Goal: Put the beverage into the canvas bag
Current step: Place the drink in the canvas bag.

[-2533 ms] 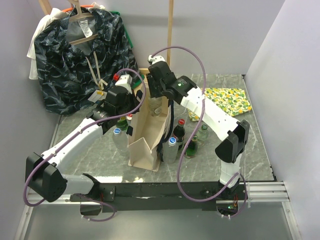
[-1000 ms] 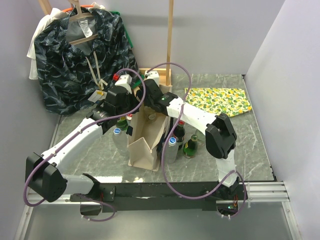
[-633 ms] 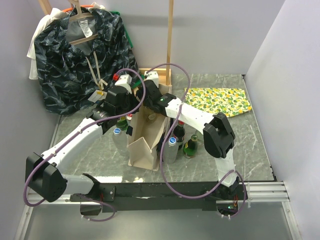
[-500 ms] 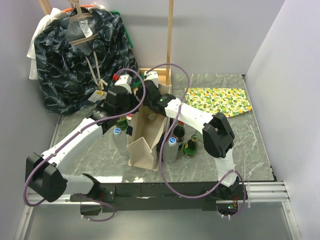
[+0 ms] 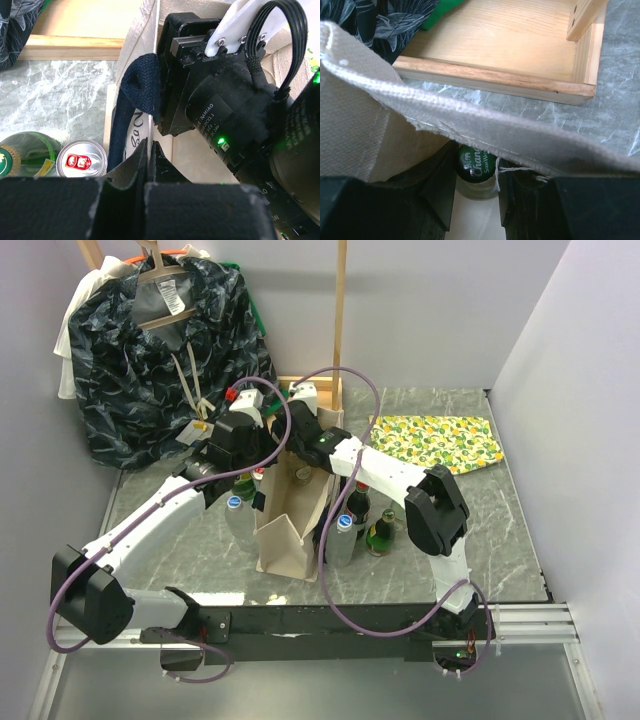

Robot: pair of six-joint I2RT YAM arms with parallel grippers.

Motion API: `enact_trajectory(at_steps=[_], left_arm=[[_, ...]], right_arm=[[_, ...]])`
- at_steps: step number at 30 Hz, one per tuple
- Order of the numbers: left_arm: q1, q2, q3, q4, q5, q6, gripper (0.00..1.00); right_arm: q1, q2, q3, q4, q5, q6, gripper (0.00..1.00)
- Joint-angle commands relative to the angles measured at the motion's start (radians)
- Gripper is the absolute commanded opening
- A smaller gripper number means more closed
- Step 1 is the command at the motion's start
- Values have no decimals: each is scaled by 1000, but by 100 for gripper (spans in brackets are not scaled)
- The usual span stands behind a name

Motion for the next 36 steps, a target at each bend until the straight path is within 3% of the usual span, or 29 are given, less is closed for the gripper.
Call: enact_trajectory(at_steps=[1,3,12,21,36], left_arm=[[-1,-23,1,-29,-12,26,1],[-1,-23,1,-29,-10,28,1],[-1,-16,-2,-26,-8,26,1],[-1,-19,1,-28,-15,28,2],[-1,-22,15,-32,-12,28,8]], right_arm=[[9,-15,38,15,-3,50,39],[9,-17,37,-8,-13,61,48],[13,-32,14,-33,-24,91,56],[15,-56,29,-37,-10,81,58],[16,-257,-19,-88,-67,102,59]])
